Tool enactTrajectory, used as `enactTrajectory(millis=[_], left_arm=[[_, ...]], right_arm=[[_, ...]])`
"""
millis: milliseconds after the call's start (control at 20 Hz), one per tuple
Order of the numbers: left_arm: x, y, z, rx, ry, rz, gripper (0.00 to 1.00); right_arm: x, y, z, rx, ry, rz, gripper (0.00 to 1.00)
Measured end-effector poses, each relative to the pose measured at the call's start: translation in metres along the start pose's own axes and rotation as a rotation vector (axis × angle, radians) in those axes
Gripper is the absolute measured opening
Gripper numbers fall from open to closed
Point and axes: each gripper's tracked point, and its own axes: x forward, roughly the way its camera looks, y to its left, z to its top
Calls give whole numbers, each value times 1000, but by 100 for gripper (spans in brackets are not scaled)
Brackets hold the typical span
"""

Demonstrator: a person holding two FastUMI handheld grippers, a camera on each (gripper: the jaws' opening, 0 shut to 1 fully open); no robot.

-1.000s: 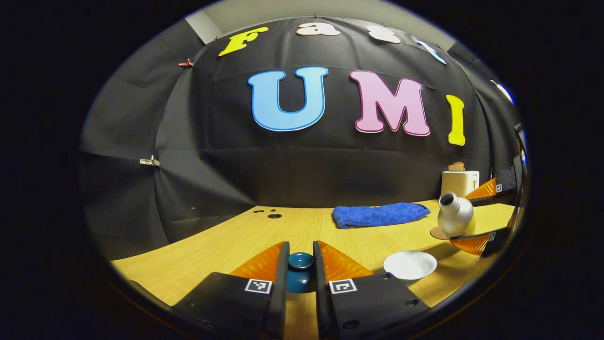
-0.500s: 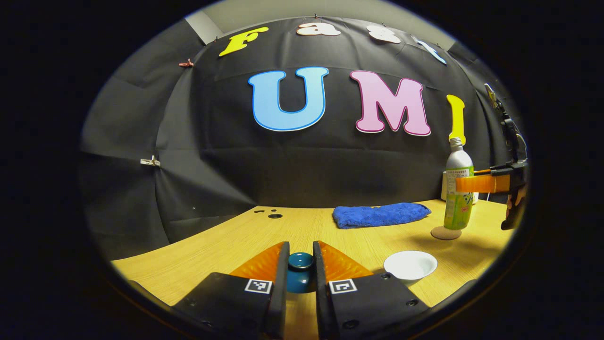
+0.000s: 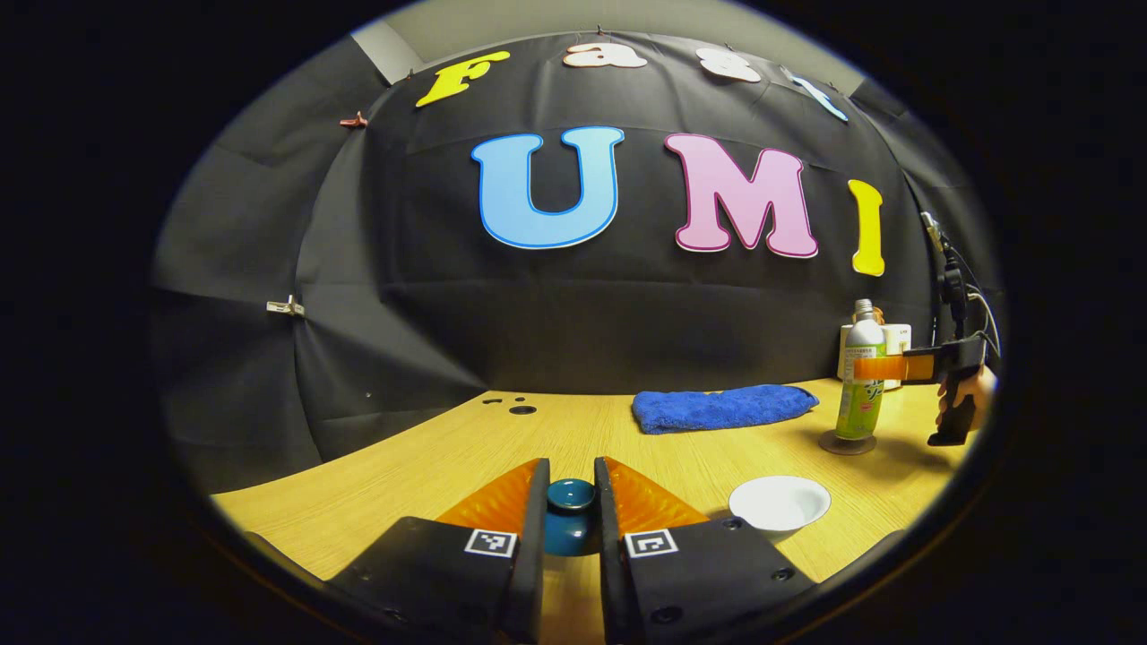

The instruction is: Open the teacup lid with one hand, grasp the water bottle and pour water into the teacup with the other hand; after pouring, place the water bottle on the coaster and then close the teacup lid.

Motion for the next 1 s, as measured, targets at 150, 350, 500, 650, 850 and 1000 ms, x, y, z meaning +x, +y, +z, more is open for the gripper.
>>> enactTrajectory(millis=[150,350,500,650,850,1000], left_arm=[[0,0,1,0,0,0,30],[0,0,0,0,0,0,30],[0,0,0,0,0,-1,30],[0,0,0,0,0,-1,30],[-1,1,1,0,-2,5,30],[-1,-1,1,-1,-2,4,30]], right_arm=[[3,-6,-5,-19,3,-10,78],[3,-3,-5,-42,9,-17,79],[4,-3,-15,-47,48,-24,82],[3,-1,-23,-26,82,-15,89],[-9,-1,-18,-28,79,-24,94],[-36,-4,-7,-79,54,-51,95]])
